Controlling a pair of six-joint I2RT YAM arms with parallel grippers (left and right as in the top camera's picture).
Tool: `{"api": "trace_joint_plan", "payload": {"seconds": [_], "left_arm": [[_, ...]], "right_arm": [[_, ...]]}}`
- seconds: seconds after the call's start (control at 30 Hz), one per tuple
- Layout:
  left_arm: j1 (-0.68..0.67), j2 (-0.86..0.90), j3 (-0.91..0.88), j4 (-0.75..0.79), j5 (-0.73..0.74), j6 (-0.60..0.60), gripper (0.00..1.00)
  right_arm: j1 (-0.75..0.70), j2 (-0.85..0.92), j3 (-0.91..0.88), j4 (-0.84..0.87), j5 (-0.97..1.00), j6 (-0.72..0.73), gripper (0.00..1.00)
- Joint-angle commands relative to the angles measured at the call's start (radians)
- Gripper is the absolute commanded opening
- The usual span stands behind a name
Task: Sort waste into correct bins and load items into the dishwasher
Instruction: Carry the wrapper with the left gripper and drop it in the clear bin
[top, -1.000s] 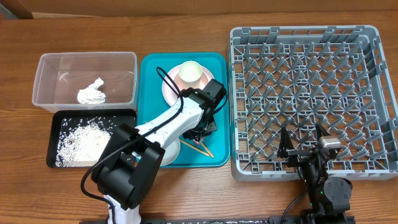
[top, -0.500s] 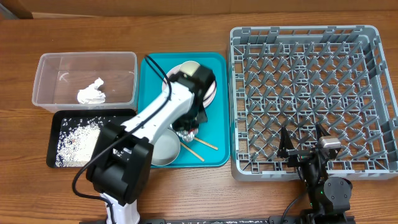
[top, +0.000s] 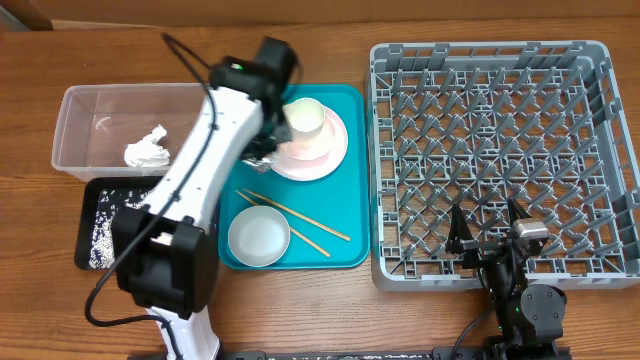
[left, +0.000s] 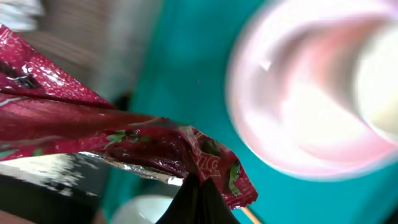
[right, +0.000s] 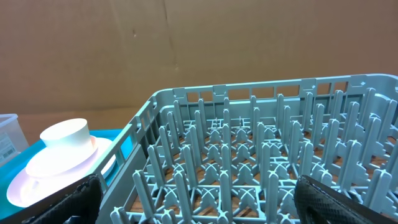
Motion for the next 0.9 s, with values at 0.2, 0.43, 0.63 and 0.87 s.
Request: {"api": "trace_joint_plan", "payload": {"seconds": [0.2,0.43,0.63,0.87], "left_arm": [[0.277,-0.013,0.024,0.024,-0.061,0.023,0.04],[0.412,-0.011,0.023,0.042,-0.053,0.023,0.04],[0.445,-0.004,0.023,0.105,-0.053,0.046,0.05],[0.443,-0.004,0.021,0.194,-0.044,0.097,0.07]], "right_arm": [[0.006,-0.01,-0.011,0.006,0.005,0.007,1.0],[0.005,-0.01,-0.011,0.006,0.005,0.007,1.0],[0.005,-0.01,-0.011,0.006,0.005,0.007,1.0],[0.005,-0.01,-0.011,0.006,0.005,0.007,1.0]]}}
